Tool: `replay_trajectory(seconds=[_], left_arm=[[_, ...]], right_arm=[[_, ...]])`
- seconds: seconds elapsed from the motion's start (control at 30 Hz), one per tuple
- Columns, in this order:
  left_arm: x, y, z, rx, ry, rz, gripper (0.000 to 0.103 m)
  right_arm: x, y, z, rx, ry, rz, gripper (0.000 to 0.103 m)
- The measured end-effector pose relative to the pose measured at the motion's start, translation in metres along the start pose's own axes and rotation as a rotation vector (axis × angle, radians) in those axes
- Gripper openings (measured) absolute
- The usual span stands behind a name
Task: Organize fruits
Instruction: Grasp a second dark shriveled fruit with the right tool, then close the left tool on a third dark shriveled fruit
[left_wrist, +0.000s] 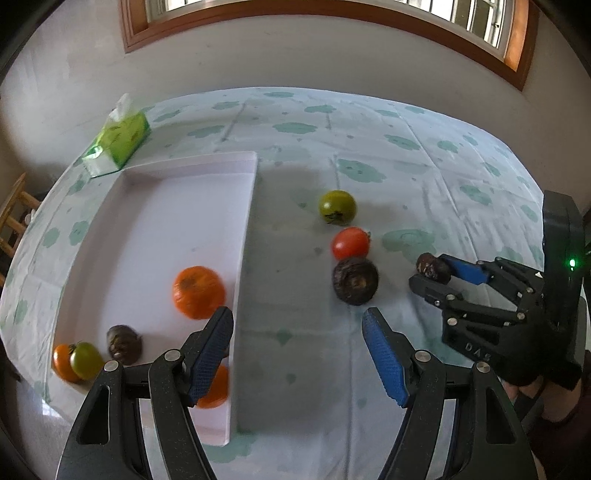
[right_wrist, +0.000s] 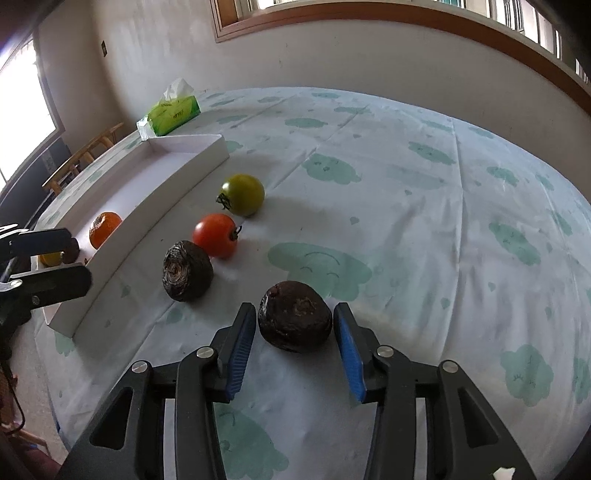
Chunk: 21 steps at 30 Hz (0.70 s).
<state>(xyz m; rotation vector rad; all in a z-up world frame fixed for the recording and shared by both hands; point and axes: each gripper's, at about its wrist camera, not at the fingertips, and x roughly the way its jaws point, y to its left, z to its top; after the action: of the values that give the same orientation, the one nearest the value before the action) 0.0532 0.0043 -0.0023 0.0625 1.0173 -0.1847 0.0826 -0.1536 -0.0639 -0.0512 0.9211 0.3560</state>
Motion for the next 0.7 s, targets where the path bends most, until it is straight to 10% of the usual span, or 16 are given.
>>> replay_trajectory(seconds=[0.7], left_arm=[[0.051,-0.031,0.01,-0.006,0.057,-0.04,0.073]], right_arm=[[-0.033,-0.092,-0.026,0.147,-0.043,-0.232,0.034]])
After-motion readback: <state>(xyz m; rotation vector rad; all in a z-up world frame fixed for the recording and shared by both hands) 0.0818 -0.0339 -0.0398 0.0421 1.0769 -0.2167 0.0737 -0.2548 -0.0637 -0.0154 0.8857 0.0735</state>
